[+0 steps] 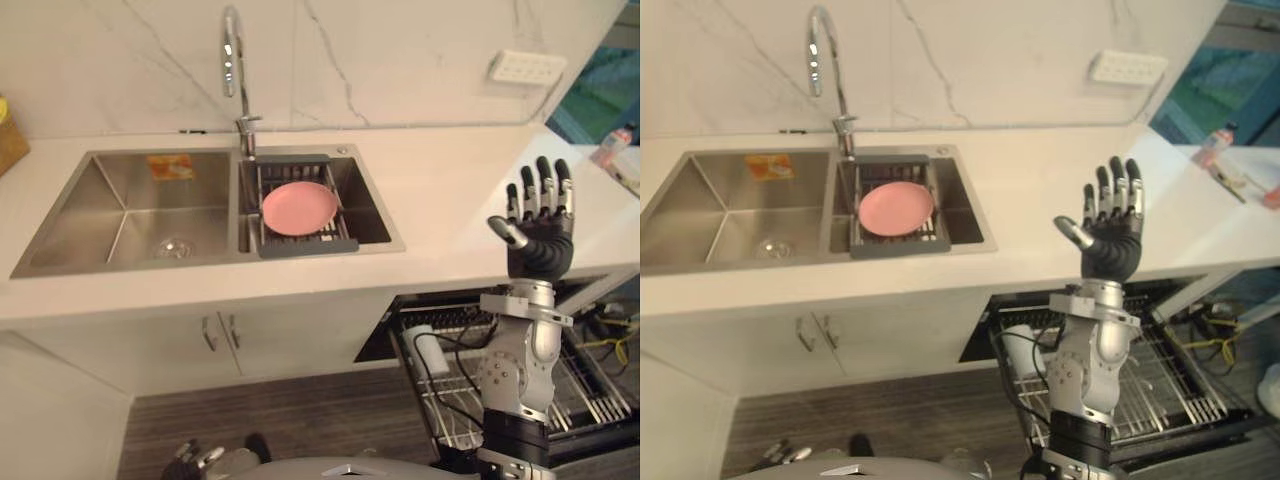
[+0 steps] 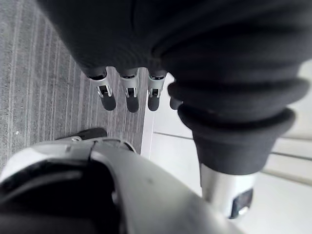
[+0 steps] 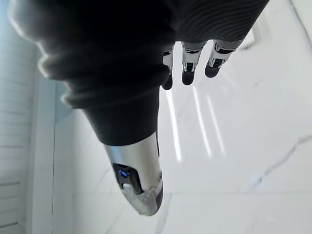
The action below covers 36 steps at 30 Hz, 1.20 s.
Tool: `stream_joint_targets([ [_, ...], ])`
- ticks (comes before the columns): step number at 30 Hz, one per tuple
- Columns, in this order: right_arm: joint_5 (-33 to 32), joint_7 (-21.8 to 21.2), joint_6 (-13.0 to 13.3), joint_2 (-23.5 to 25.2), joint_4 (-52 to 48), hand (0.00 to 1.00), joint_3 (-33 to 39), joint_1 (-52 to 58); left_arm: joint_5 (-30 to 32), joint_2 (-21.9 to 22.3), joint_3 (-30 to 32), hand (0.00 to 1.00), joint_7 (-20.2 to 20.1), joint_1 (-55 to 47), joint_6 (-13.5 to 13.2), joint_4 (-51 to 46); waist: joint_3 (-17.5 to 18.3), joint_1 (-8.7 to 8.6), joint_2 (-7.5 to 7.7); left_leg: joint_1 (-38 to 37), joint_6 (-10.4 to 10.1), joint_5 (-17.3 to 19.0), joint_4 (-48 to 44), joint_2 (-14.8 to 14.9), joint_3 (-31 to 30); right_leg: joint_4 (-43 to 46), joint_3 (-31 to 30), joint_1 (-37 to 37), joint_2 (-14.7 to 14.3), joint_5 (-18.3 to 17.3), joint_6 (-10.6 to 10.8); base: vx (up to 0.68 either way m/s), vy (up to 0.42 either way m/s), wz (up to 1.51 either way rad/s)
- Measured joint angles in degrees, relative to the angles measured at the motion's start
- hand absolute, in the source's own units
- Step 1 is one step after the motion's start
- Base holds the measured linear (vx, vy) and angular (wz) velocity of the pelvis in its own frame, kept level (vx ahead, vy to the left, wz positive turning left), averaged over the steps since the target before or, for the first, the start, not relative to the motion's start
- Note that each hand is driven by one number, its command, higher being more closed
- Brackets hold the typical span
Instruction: Walk over to the sink, pick up the cup, carry it to the dishwasher, place the cup inside the dishwasher, then close the dishwasher door
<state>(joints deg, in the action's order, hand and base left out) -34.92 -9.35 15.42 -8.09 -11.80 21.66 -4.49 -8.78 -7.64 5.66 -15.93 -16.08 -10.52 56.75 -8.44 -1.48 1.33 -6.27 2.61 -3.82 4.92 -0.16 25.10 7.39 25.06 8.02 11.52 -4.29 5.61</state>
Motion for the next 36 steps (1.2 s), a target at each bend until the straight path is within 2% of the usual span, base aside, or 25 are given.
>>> stream_joint_targets([
  [1,-1.2,-0.12,-0.1,-1.41,0.03,0.0,2.1,1.97,1.71,-1.43,-3.66,0.0,-2.02,-0.92,0.15,-1.61,1.66,-0.83,0.71,-1.72,-0.37,0.41,0.06,0.88,1.46,-5.15,-2.94,2.15,-1.96,2.48,-0.61,0.0,0.0,0.0],
  [7,-1.2,-0.15,-0.17,-1.41,0.37,0.0,1.51,2.16,1.7,-1.36,-3.44,0.0,-1.78,-0.97,0.19,-1.55,1.76,-0.64,0.47,-1.31,-0.35,0.41,0.05,0.67,0.77,-5.26,-2.3,2.14,-1.96,2.49,-0.54,0.0,0.0,0.05],
  [9,-1.2,-0.16,-0.69,-1.41,1.45,0.0,0.77,2.16,1.69,-1.33,-3.19,0.0,-0.49,-0.94,0.32,-1.56,1.98,-0.54,0.08,-0.73,-0.4,0.37,0.04,0.58,0.27,-5.56,-2.15,1.93,-2.01,2.58,-0.53,0.01,0.01,0.13],
  [13,-0.42,-0.1,-3.5,-0.86,1.91,0.0,-3.07,4.2,2.17,-0.56,-1.17,0.0,3.61,-0.37,1.73,-0.99,1.96,0.13,-0.03,-0.26,-0.41,0.46,0.04,0.45,-0.05,-6.19,-1.91,1.88,-2.04,2.7,-0.48,0.04,0.019,0.05],
  [16,6.6,0.06,-4.64,-0.19,1.91,0.0,-4.84,4.79,2.78,-0.56,-0.99,0.0,6.5,0.4,3.52,-0.49,1.89,-0.04,-0.21,0.2,-0.42,0.56,0.03,0.33,-0.19,-6.52,-1.66,1.63,-1.98,2.78,-0.29,0.06,0.014,0.03],
  [19,16.87,2.38,-5.95,-0.64,1.93,0.0,-5.89,4.48,2.92,-0.38,-0.42,0.0,8.77,1.42,5.73,0.43,1.93,0.08,-0.31,0.17,-0.38,0.74,0.01,0.25,-0.08,-6.96,-1.76,1.74,-1.98,2.87,0.08,0.05,0.005,-0.03],
  [21,22.56,3.83,-6.13,-1.84,2.66,0.0,-6.02,3.11,3.45,-0.17,0.2,0.0,9.27,1.45,6.07,0.67,1.98,0.08,-0.41,0.15,-0.33,0.74,0.0,0.16,-0.07,-7.15,-1.82,1.78,-1.97,2.92,0.29,0.05,0.001,-0.05],
  [24,32.8,6.25,-7.66,-7.04,7.48,0.0,-8.67,-3.84,3.5,-0.1,1.02,0.0,9.42,1.66,7.59,0.8,2.0,0.39,-0.45,-0.33,0.13,0.44,0.0,-0.12,-2.42,-7.61,-2.16,1.9,-1.97,3.34,0.7,0.04,-0.01,-0.18],
  [26,40.78,6.94,-9.52,-11.61,11.49,0.0,-12.84,-10.55,4.45,-0.13,1.49,0.0,9.46,2.23,9.38,0.83,2.01,0.8,-0.46,-0.73,0.11,0.44,0.02,-0.36,-4.93,-7.85,-2.24,2.53,-2.07,3.63,0.9,0.04,-0.025,-0.07],
  [30,51.05,6.11,-11.93,-15.5,20.91,0.0,-18.37,-20.14,4.63,-0.12,2.88,0.0,9.56,3.25,12.09,0.73,1.91,2.2,-0.39,-0.76,0.1,0.34,0.03,-0.43,-6.16,-7.88,-1.37,3.18,-2.24,3.63,0.87,0.01,-0.007,0.15],
  [36,62.74,5.4,-11.37,-16.06,26.95,0.0,-23.7,-26.41,6.44,-0.12,5.44,0.0,10.26,3.05,13.87,0.34,1.18,4.65,-0.29,-0.76,0.04,0.06,0.03,-0.55,-8.05,-8.11,0.25,4.34,-2.27,3.34,0.53,0.0,-0.002,0.17],
])
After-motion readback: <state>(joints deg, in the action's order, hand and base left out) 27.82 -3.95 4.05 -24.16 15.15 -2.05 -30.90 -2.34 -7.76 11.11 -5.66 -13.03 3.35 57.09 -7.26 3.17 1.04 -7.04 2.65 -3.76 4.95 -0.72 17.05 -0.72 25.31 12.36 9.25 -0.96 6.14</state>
